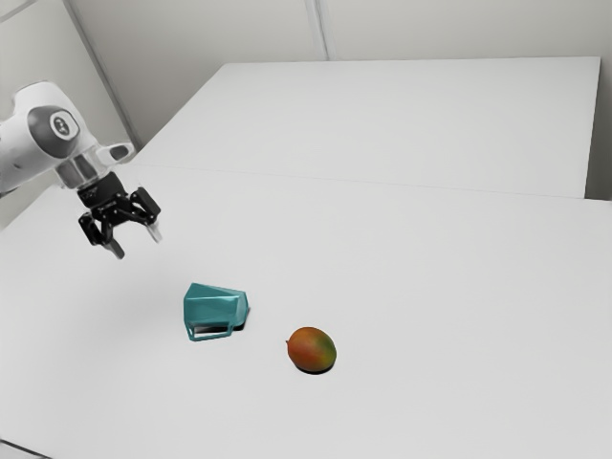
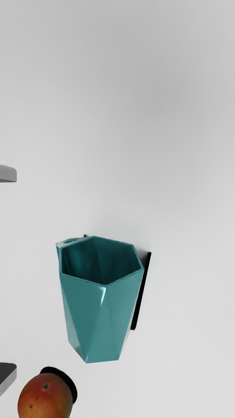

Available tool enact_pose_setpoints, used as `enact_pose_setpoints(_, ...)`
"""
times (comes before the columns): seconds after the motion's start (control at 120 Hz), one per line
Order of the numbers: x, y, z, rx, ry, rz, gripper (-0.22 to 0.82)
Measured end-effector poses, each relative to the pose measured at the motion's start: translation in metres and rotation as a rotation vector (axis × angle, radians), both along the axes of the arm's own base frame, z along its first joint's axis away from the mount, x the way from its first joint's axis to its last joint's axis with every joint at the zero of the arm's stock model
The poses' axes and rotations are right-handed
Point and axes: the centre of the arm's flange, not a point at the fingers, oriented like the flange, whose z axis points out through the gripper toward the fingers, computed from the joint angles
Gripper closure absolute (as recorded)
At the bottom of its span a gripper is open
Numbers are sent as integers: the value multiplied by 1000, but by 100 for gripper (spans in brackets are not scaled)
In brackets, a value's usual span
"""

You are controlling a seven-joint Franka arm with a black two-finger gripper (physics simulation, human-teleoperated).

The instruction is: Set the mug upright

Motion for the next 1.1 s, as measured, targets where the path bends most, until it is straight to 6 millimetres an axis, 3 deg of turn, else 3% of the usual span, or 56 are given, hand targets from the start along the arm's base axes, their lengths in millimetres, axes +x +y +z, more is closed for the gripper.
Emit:
enact_pose_setpoints(0.183,16,-14,-55,-92,47,34,0)
enact_pose_setpoints(0.6,11,-33,-132,-279,118,163,0)
enact_pose_setpoints(0.925,23,-57,-142,-357,110,188,1)
enact_pose_setpoints(1.1,25,-64,-144,-353,118,170,32)
